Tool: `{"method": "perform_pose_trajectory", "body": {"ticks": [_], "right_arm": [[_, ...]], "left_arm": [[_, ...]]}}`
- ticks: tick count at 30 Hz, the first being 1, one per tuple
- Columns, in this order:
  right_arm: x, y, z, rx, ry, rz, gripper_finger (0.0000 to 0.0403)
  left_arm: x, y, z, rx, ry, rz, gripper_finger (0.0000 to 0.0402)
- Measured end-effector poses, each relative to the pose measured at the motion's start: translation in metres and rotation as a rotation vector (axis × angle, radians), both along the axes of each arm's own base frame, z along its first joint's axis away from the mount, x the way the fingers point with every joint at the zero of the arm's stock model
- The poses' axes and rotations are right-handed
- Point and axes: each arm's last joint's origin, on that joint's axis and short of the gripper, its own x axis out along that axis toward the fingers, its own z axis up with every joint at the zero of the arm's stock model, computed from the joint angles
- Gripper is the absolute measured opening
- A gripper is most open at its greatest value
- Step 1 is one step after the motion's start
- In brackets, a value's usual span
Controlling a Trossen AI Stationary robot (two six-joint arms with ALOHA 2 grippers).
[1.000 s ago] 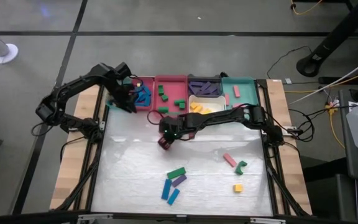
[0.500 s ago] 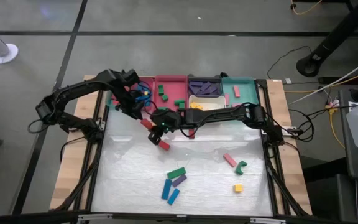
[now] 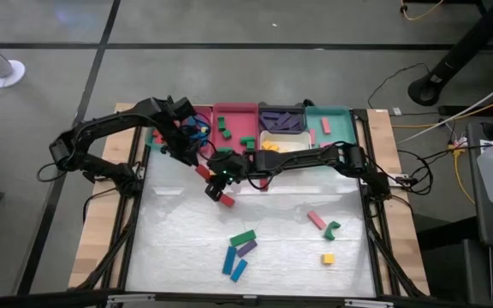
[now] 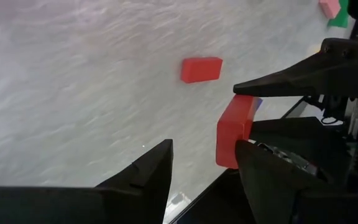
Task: Sort blocks
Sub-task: Put the red block into the left green bin
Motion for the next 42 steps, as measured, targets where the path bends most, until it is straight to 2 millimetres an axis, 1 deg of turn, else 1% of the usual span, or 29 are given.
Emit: {"method": "perform_pose_trajectory", "body": {"ticks": [8,17,20,23,25,27,33,37,42], "right_arm": [[-0.004,0.0,-0.003,-0.002,0.059,-0.001,0.0126],[0.005,0.0,0.007,0.004,-0.085,0.004,0.0127],[0.007,0.0,0.01,0.0,-0.124,0.008,0.0127],[0.008,0.0,0.01,-0.01,-0.127,0.015,0.0127],[0.008,0.0,0.01,-0.014,-0.126,0.01,0.0127],[0.007,0.0,0.01,-0.022,-0.126,-0.001,0.0127],[0.007,0.0,0.01,-0.038,-0.125,-0.018,0.0127],[0.007,-0.001,0.01,-0.039,-0.125,-0.016,0.0144],[0.008,-0.002,0.012,-0.031,-0.138,-0.012,0.0193]], "left_arm": [[0.001,0.0,0.0,-0.011,-0.003,0.01,0.0169],[0.004,-0.005,0.0,-0.01,-0.009,-0.014,0.0169],[0.008,-0.005,0.001,0.007,-0.035,-0.024,0.0169],[0.01,-0.006,0.001,0.019,-0.046,-0.024,0.0165],[0.01,-0.007,0.001,0.009,-0.046,-0.032,0.0152],[0.011,-0.009,0.002,-0.004,-0.054,-0.042,0.0129],[0.012,-0.011,0.002,-0.024,-0.067,-0.047,0.0041],[0.012,-0.011,0.002,-0.023,-0.067,-0.052,0.0039],[0.007,-0.007,0.0,0.013,-0.058,-0.071,0.0039]]}}
